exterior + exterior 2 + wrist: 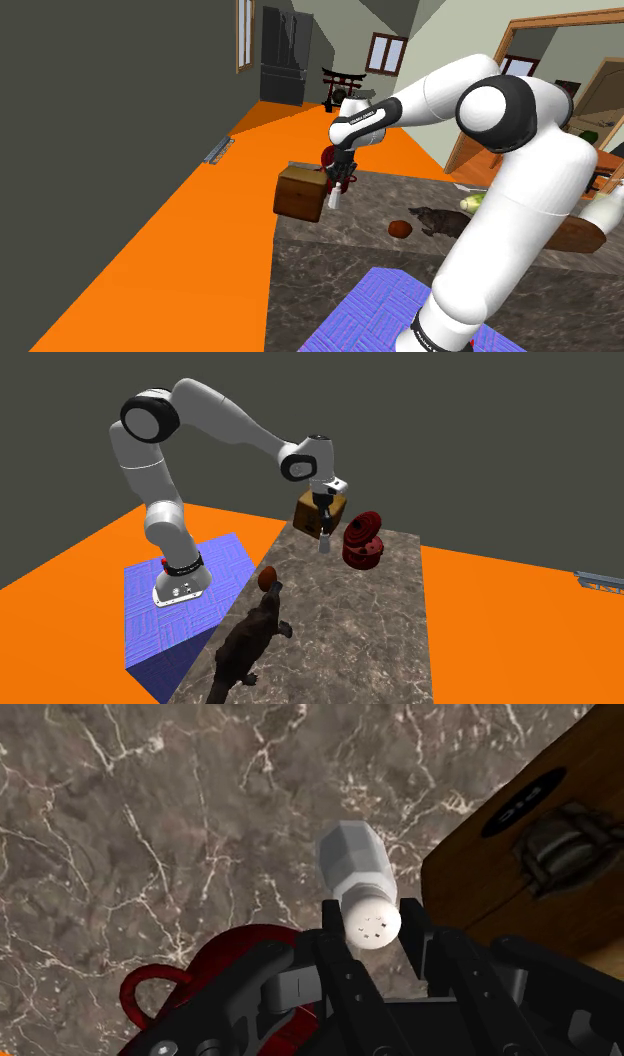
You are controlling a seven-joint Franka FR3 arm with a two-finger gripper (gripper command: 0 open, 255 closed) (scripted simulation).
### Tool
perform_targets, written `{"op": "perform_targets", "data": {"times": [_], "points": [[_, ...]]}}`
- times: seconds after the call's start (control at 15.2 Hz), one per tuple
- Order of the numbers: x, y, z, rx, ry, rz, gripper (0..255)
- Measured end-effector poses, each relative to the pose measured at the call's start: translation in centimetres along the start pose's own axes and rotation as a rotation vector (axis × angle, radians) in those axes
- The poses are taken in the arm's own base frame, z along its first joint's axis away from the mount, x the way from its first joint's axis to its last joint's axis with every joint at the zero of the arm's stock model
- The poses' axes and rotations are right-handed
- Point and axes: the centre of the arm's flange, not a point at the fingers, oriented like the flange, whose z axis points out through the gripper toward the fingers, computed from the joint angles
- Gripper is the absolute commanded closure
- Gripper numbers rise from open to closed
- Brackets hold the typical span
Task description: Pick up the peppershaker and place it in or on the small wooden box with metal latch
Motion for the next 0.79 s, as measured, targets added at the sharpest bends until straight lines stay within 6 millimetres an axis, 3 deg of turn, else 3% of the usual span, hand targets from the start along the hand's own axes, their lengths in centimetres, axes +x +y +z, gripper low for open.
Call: {"op": "perform_targets", "data": {"times": [0.46, 0.79], "points": [[-0.3, 0.4, 1.2, -0.003, -0.019, -0.001, 255], [-0.5, 0.7, -0.5, -0.004, -0.044, -0.005, 255]]}}
